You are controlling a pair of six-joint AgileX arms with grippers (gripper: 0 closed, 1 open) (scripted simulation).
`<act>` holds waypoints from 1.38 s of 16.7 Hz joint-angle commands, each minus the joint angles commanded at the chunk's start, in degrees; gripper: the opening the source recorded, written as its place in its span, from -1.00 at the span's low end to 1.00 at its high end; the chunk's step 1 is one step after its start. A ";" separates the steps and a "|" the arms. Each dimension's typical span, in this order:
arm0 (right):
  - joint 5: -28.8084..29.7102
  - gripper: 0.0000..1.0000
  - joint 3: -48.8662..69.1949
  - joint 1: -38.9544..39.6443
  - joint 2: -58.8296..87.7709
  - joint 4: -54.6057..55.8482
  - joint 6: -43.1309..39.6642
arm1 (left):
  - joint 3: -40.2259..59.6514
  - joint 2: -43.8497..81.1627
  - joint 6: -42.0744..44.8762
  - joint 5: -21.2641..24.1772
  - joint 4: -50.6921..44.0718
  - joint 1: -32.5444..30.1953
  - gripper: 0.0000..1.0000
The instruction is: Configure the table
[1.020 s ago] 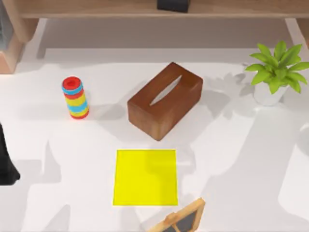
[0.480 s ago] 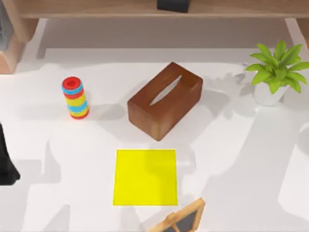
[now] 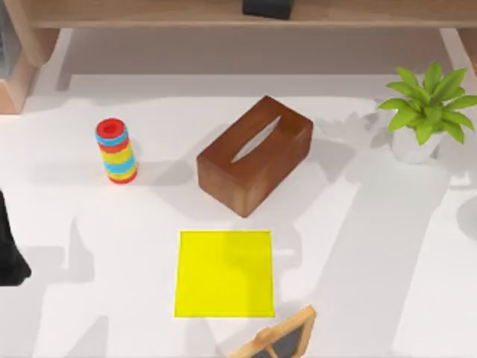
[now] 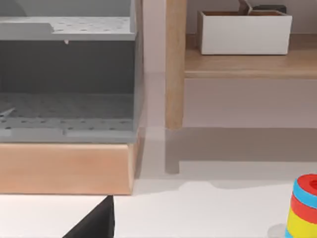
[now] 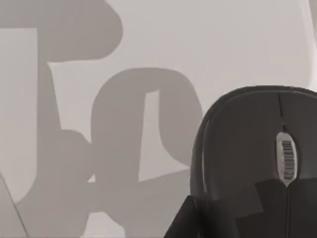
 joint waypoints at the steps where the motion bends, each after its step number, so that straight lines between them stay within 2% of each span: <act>1: 0.47 -1.00 -0.86 0.52 -2.34 -0.30 1.16 | 0.00 0.00 0.00 0.00 0.00 0.00 1.00; 5: 2.22 -1.00 -4.92 5.52 -12.67 -1.03 7.89 | 0.00 0.00 0.00 0.00 0.00 0.00 1.00; 9: 3.54 -1.00 -10.17 14.60 -21.82 -1.40 16.66 | 0.00 0.00 0.00 0.00 0.00 0.00 1.00; 16: 3.91 -1.00 -19.20 39.04 -28.20 2.41 33.37 | 0.00 0.00 0.00 0.00 0.00 0.00 1.00; 23: 3.09 -1.00 -27.31 62.17 -23.18 9.26 47.89 | 0.00 0.00 0.00 0.00 0.00 0.00 1.00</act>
